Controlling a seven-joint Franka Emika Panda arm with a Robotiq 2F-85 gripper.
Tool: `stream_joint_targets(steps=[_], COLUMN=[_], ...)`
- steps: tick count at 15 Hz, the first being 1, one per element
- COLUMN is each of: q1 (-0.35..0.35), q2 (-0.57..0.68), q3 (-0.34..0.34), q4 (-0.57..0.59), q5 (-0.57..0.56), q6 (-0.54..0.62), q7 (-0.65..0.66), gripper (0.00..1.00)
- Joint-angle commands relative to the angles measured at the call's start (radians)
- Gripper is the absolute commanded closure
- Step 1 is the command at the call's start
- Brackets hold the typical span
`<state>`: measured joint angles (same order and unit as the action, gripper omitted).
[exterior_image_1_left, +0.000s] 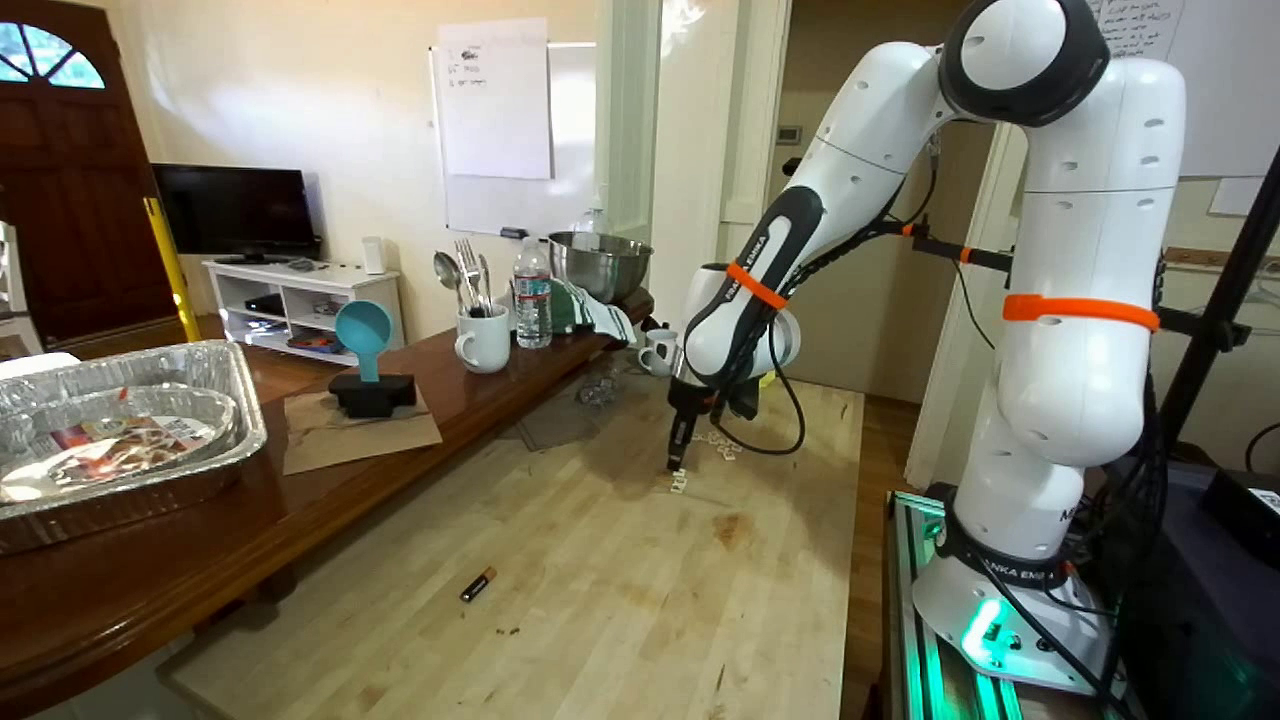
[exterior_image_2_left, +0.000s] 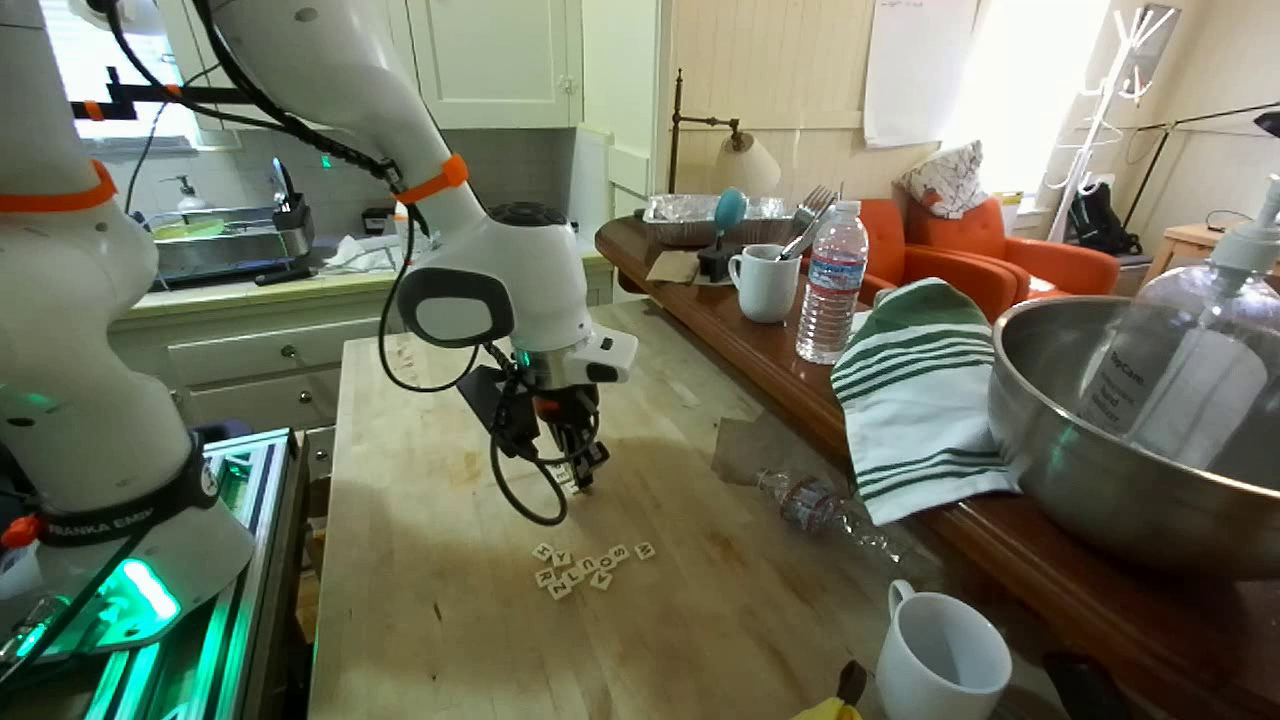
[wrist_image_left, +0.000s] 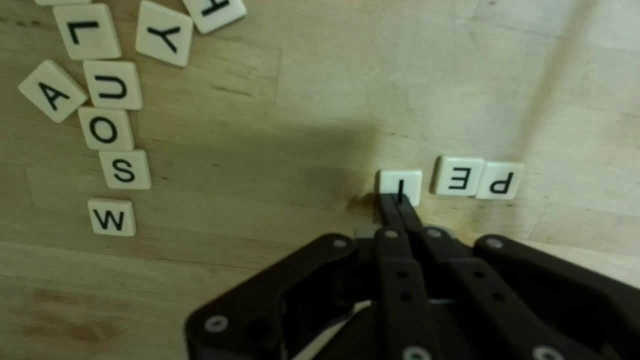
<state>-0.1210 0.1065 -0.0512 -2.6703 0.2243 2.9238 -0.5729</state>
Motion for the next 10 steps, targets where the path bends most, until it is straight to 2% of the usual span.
stream_joint_targets(steps=[1,10], q1=[-0.007,-0.005], q2=[0.003,-0.008], q3=[0.012,0.016], q4=[-0.031,-0.045], q5=[0.028,0.049], q6=[0.023,0.02], q7=[-0.033,-0.038], gripper=[1.0,1.0])
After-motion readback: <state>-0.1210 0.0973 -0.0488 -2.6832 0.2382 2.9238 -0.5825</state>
